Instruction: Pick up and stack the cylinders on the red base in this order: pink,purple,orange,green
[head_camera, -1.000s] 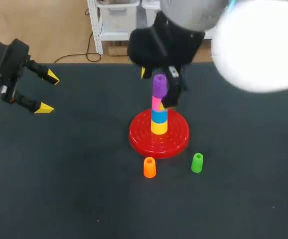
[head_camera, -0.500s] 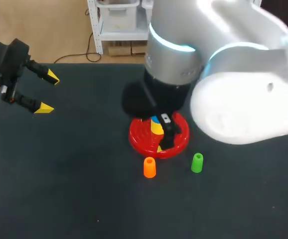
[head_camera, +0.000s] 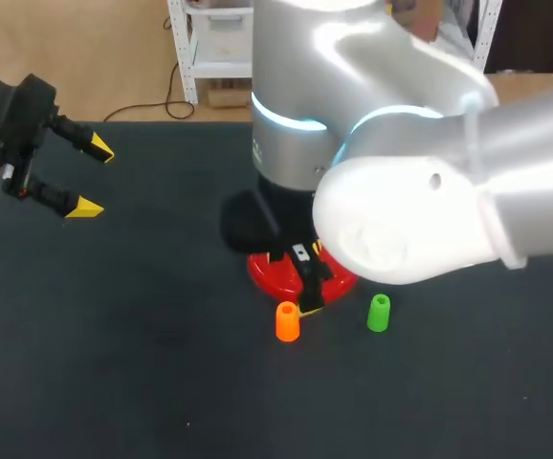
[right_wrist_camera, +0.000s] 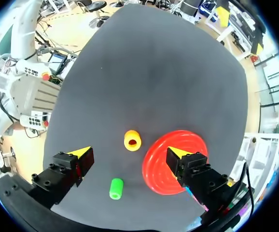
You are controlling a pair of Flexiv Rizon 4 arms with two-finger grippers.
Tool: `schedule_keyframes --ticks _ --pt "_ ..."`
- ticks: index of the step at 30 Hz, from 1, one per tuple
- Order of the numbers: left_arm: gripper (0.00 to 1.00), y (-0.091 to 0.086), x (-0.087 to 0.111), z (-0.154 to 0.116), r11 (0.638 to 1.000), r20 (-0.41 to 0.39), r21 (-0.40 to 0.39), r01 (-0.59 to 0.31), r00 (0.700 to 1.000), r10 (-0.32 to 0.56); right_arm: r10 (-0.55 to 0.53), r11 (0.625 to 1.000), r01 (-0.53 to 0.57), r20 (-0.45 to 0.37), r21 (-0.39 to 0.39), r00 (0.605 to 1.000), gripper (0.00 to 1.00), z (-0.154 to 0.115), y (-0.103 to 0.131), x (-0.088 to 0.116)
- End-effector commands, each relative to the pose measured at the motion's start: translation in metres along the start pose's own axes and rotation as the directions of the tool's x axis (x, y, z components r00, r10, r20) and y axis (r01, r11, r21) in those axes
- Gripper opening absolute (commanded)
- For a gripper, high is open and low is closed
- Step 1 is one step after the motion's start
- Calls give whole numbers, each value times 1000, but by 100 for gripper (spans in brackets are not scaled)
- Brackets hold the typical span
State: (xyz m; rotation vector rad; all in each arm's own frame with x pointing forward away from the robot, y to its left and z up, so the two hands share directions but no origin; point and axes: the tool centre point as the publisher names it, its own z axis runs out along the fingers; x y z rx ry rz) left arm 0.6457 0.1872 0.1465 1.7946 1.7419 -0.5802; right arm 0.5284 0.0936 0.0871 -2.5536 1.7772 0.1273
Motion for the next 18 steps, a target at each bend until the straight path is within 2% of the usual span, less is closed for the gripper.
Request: schedule_keyframes --ticks 1,7,13,16,18 --pt "100 -1 1 0 1000 1 -2 -1 1000 1 18 1000 -18 0 6 1000 100 12 9 3" --pt "100 -1 1 0 1000 1 -2 -1 1000 1 34 999 -34 5 4 999 100 25 14 3" --pt "100 -1 1 0 1000 1 -2 -1 1000 1 53 999 -53 9 7 999 100 37 7 4" --pt "100 -1 1 0 1000 1 -2 -1 1000 1 106 994 -104 41 -30 994 100 42 3 5" --pt "100 -1 1 0 1000 1 -2 -1 1000 1 89 996 -89 26 -8 996 100 43 1 5"
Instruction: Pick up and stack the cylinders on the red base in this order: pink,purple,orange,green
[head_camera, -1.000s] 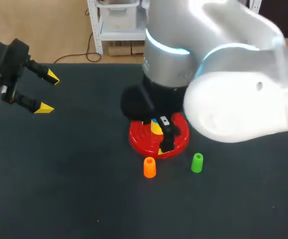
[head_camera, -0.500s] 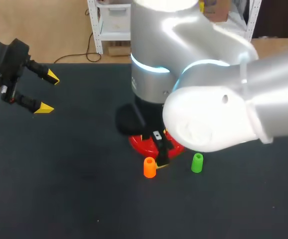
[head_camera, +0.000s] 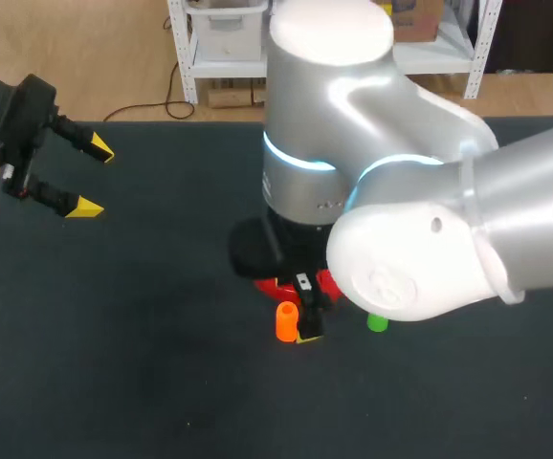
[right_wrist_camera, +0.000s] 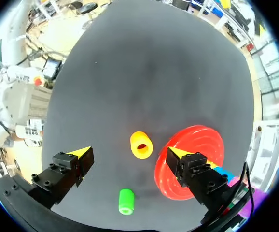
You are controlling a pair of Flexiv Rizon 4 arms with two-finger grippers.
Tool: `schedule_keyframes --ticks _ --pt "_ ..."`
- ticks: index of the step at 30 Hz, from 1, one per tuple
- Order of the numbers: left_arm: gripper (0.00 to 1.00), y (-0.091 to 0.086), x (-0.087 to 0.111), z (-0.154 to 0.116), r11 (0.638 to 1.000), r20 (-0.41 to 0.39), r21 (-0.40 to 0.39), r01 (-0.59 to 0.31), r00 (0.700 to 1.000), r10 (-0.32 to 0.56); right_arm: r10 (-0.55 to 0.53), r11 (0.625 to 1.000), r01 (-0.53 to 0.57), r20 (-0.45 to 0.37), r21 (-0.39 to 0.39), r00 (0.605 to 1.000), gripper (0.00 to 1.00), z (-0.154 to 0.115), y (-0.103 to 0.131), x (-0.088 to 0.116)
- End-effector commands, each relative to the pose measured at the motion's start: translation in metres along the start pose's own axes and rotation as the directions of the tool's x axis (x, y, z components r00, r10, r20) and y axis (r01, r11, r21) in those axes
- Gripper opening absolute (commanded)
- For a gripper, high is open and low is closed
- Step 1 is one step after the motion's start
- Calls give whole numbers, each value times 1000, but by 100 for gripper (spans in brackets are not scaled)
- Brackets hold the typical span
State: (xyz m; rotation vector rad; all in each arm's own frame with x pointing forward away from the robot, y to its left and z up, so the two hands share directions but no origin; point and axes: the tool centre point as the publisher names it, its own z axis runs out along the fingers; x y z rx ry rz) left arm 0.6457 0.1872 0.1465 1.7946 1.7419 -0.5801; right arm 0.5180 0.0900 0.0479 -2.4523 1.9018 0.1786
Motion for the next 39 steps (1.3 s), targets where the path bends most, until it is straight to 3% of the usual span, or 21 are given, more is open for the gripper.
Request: schedule_keyframes --ticks 1,16,32,33,35,39 --pt "100 -1 1 0 1000 1 -2 -1 1000 1 -16 1000 16 -7 7 1000 100 4 -10 0" --pt "100 -1 1 0 1000 1 -2 -1 1000 1 -14 1000 14 -37 -15 999 100 24 -13 3" --pt "100 -1 1 0 1000 1 -2 -1 1000 1 -20 1000 19 -29 -18 999 100 27 -12 -2" --pt "100 -1 1 0 1000 1 -2 -1 1000 1 -26 999 26 -29 -20 999 52 27 -12 -2" --pt "100 -1 1 0 1000 1 -2 -1 1000 1 -28 999 27 -30 -22 999 0 27 -11 -3" --pt "100 -1 1 0 1000 1 -2 -1 1000 1 -29 999 28 -31 -24 999 0 27 -11 -4"
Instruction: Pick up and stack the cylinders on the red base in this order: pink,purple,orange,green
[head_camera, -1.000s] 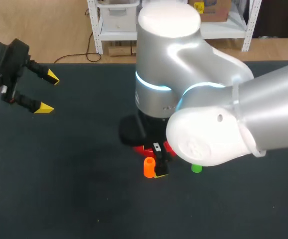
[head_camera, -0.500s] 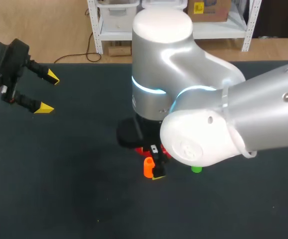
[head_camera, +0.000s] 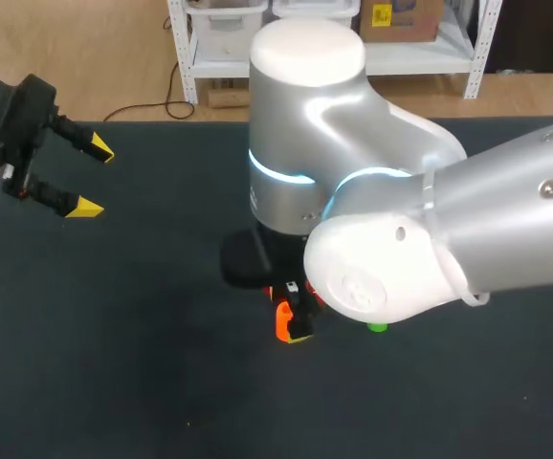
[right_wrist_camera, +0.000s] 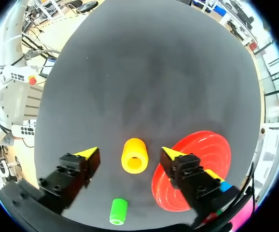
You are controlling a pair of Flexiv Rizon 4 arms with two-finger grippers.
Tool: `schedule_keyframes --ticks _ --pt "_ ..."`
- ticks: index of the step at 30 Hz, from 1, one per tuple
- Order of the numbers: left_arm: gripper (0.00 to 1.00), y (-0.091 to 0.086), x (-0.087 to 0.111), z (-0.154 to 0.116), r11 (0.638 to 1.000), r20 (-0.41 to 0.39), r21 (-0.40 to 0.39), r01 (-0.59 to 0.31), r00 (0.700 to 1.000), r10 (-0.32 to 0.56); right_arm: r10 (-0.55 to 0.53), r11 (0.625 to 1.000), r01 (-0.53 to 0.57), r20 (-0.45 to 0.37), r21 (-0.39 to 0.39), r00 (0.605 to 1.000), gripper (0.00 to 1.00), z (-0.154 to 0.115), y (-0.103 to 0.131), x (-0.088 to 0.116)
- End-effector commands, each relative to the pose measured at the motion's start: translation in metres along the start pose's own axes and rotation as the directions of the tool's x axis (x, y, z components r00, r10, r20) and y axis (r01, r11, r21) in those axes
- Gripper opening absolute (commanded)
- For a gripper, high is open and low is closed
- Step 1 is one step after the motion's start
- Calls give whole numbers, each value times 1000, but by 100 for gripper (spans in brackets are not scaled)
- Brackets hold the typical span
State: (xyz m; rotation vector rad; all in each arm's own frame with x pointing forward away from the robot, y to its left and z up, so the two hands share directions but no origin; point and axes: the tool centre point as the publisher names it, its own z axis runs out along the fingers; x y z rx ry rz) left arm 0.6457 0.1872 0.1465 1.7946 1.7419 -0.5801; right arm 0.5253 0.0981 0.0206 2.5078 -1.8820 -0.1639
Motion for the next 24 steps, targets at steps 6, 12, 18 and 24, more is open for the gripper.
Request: schedule_keyframes --ticks 6,12,18,24 --pt "100 -1 1 0 1000 1 -2 -1 1000 1 0 1000 0 -3 -5 1000 0 1 -1 -1" --pt "100 -1 1 0 1000 1 -2 -1 1000 1 0 1000 0 -4 -4 1000 0 1 -1 -2" --pt "100 -1 1 0 1000 1 -2 -1 1000 1 -14 1000 14 -5 2 1000 0 -4 -3 -5" --pt "100 -1 1 0 1000 1 -2 -1 1000 1 -17 999 17 6 35 1000 0 -27 -9 0"
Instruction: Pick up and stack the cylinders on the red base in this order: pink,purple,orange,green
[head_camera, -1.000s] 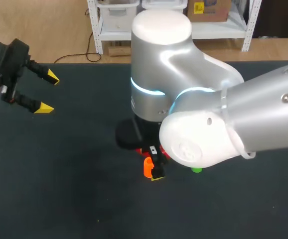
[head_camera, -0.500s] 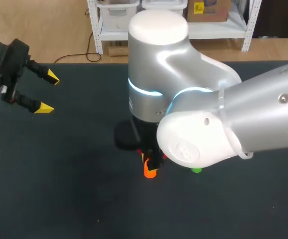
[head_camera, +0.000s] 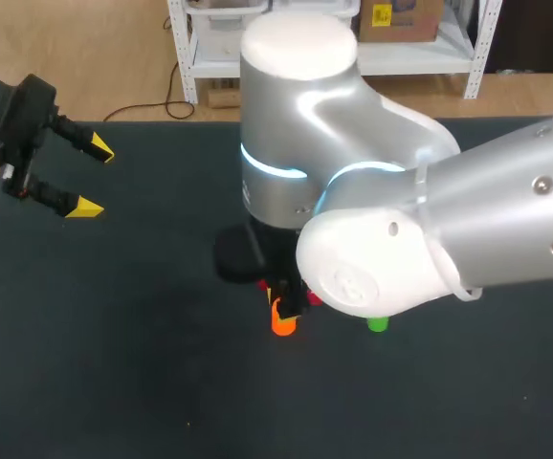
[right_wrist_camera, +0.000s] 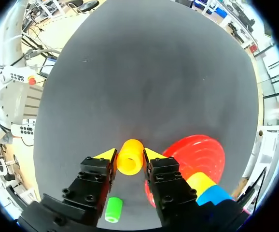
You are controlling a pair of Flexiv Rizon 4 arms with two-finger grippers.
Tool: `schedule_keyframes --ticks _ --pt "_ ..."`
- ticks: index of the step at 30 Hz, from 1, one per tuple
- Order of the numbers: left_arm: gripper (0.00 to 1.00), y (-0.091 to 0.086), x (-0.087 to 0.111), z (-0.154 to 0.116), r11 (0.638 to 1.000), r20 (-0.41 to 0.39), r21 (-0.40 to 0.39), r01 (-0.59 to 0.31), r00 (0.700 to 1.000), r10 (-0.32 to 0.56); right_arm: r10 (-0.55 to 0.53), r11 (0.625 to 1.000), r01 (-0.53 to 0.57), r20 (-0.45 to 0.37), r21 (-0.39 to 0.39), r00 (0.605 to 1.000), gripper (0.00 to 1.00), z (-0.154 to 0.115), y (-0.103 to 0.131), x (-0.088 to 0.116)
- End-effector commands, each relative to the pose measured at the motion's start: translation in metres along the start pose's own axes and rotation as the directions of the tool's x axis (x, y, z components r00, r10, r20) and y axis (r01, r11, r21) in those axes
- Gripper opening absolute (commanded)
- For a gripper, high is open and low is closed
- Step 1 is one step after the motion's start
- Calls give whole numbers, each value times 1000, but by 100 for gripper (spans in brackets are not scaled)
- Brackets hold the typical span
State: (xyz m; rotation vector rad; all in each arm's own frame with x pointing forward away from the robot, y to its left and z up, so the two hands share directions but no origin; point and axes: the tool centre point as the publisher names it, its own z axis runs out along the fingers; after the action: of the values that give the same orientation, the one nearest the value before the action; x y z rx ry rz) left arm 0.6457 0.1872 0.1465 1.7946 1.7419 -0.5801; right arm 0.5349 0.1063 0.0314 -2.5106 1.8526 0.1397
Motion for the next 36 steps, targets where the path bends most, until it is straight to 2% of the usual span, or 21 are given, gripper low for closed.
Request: schedule_keyframes --ticks 1,7,11,17,22,29,33,34,36 --pt "100 -1 1 0 1000 1 -2 -1 1000 1 -4 1000 4 9 25 1000 0 -23 1 7" --pt "100 -1 1 0 1000 1 -2 -1 1000 1 -27 993 25 18 119 999 0 -71 -16 10" --pt "100 -1 1 0 1000 1 -2 -1 1000 1 -21 984 9 63 177 998 0 -113 -29 10" --pt "100 -1 1 0 1000 1 -2 -1 1000 1 4 983 -31 148 179 989 0 -178 -43 11" --pt "100 -1 1 0 1000 1 -2 -1 1000 1 -5 974 -27 142 225 990 0 -217 -60 22" --pt "100 -1 1 0 1000 1 -2 -1 1000 1 46 967 -79 137 244 989 0 -234 -84 40" --pt "100 -1 1 0 1000 1 -2 -1 1000 1 78 974 -110 165 197 983 0 -232 -93 46" --pt "100 -1 1 0 1000 1 -2 -1 1000 1 83 974 -110 139 199 987 0 -229 -95 48" --pt "100 -1 1 0 1000 1 -2 -1 1000 1 85 975 -111 139 193 987 0 -227 -97 50"
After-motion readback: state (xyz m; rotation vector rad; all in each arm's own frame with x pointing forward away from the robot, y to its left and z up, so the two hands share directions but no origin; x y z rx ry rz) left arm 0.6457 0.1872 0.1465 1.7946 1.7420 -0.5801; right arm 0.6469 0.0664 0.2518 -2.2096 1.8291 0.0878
